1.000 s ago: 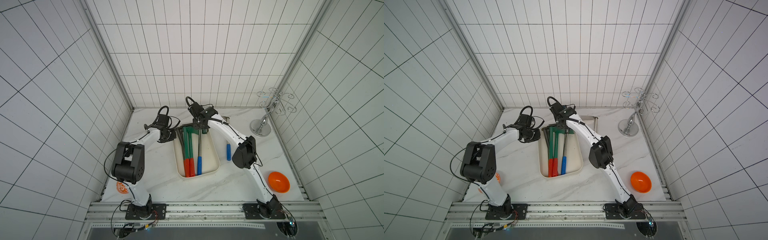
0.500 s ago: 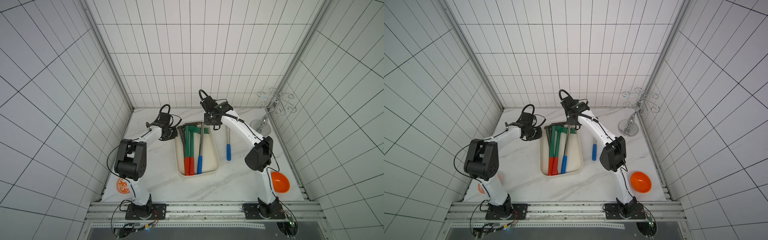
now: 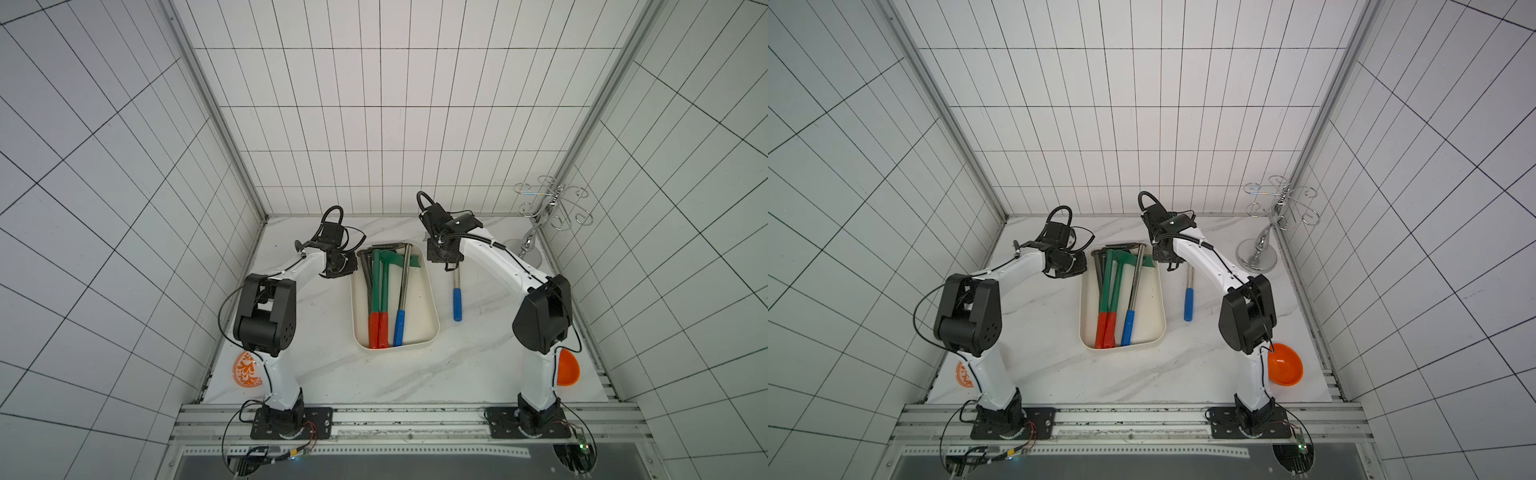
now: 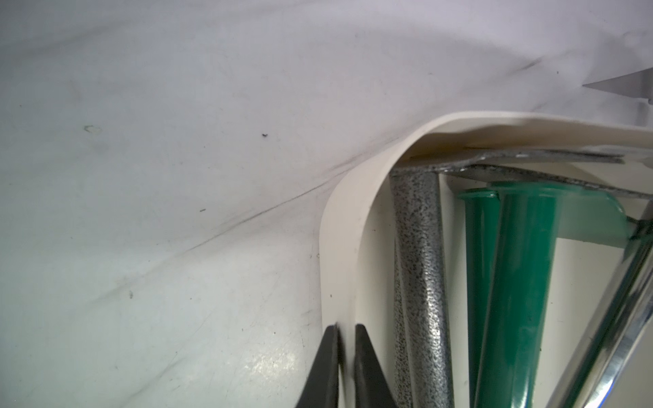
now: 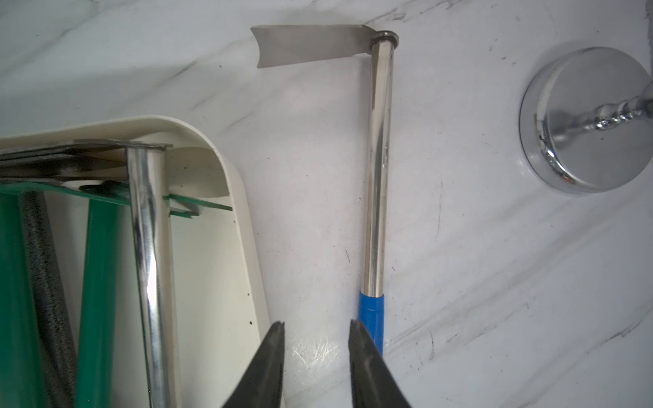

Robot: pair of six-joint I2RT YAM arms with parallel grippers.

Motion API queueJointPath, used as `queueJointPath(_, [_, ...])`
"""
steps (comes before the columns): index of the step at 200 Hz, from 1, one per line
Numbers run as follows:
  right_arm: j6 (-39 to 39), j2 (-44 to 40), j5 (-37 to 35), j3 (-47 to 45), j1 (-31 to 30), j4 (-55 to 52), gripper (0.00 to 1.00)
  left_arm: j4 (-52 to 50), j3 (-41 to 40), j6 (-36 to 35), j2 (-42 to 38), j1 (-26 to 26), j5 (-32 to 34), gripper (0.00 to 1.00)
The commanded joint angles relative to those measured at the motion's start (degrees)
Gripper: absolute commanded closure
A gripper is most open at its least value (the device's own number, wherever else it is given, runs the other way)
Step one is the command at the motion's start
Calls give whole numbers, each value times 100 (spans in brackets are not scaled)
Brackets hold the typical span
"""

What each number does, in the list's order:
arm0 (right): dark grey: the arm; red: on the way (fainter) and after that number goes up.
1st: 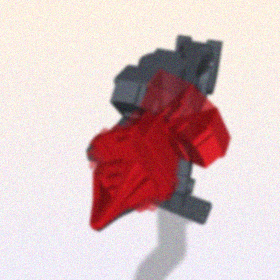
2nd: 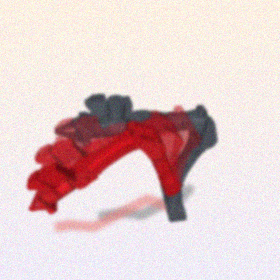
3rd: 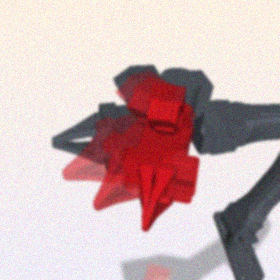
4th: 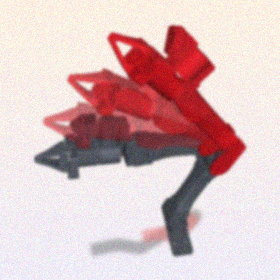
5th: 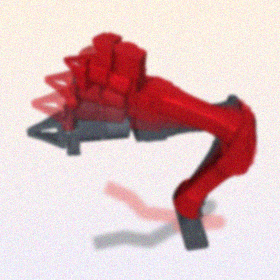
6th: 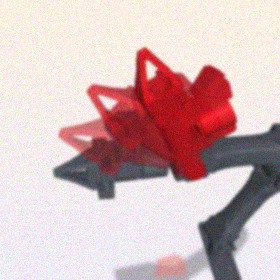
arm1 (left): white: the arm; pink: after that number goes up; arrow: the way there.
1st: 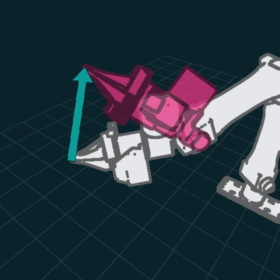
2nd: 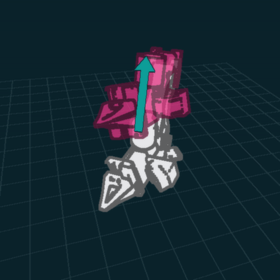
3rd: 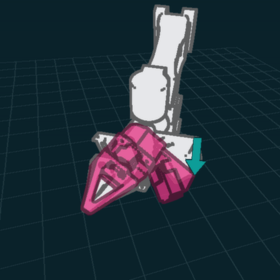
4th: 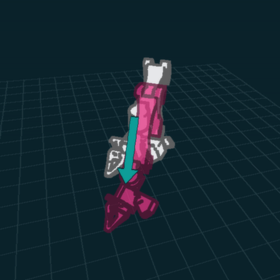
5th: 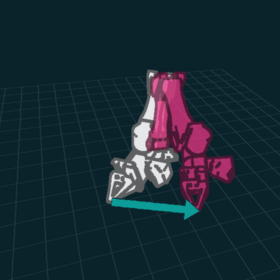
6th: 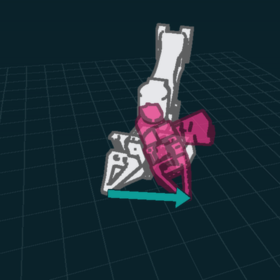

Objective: Put the small hoe into the storage box
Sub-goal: Adjust the storage box at the center of the board.

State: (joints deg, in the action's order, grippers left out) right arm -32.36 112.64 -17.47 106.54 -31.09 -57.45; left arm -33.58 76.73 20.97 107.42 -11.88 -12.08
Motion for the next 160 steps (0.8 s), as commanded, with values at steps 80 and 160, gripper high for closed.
queueJointPath(80, [-18, -721, 143, -1493, 531, 683, 67, -60, -6, -112, -926, -16, 139, 74])
queueJointPath(160, [117, -893, 563, -2359, 878, 1395, 67, -199, -756, -93, -2099, 103, 294, 72])
